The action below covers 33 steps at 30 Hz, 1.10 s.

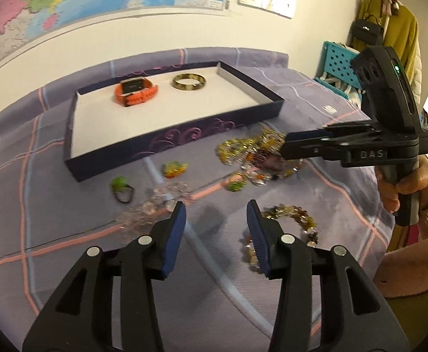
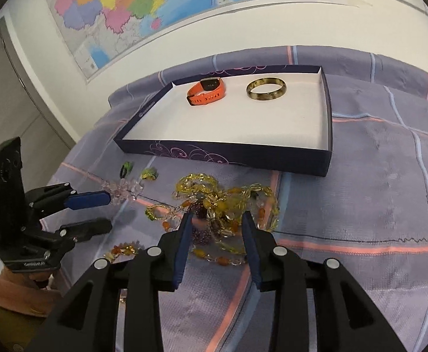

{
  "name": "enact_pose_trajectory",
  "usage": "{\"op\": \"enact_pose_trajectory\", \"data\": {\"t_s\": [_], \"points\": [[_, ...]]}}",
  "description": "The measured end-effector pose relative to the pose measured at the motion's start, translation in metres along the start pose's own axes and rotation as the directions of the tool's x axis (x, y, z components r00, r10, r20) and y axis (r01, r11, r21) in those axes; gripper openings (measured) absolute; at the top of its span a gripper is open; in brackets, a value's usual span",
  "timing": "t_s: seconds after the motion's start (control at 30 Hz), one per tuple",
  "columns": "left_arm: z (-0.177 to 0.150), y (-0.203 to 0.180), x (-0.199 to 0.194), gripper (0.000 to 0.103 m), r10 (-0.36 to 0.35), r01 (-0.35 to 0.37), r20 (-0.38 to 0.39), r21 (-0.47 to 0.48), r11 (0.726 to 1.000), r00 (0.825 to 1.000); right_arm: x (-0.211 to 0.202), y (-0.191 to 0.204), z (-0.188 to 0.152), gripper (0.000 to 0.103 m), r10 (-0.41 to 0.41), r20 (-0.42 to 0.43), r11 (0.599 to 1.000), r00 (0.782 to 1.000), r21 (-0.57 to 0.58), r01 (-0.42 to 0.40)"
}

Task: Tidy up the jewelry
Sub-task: 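Grasp the amber bead necklace with the right tool and lift it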

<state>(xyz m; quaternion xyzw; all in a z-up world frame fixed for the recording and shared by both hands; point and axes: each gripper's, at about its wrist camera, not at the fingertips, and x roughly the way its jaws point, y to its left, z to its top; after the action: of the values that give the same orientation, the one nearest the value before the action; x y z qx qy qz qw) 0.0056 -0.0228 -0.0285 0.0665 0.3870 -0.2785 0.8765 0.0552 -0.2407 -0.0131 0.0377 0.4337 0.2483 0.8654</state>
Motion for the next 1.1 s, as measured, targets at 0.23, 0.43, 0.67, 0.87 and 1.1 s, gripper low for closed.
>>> {"op": "enact_pose_trajectory", "data": {"t_s": [0.23,0.43,0.67,0.87,1.1], "points": [[-0.003,-0.006,0.007,0.045,-0.013,0.013,-0.032,0.011,1.000,0.999,0.000,0.006,0.007,0.032,-0.018,0.028,0.999,0.999,-0.032,0.019],[-0.005,-0.005,0.008,0.046,-0.011,0.011,-0.039,0.001,1.000,0.999,0.016,0.006,0.012,0.015,-0.017,-0.008,0.998,1.000,-0.063,0.016],[-0.007,-0.005,0.011,0.050,-0.022,0.022,-0.055,0.006,1.000,0.998,0.018,0.000,0.008,0.012,0.021,-0.013,0.999,1.000,-0.030,-0.022],[-0.007,-0.006,0.010,0.050,-0.021,0.022,-0.056,0.011,1.000,0.998,-0.002,-0.006,0.012,0.008,0.075,0.032,0.997,0.997,0.003,-0.075],[-0.008,-0.005,0.009,0.050,-0.023,0.023,-0.051,0.003,1.000,0.998,-0.024,-0.011,0.017,0.008,0.123,0.069,0.992,0.990,0.030,-0.126]]}}
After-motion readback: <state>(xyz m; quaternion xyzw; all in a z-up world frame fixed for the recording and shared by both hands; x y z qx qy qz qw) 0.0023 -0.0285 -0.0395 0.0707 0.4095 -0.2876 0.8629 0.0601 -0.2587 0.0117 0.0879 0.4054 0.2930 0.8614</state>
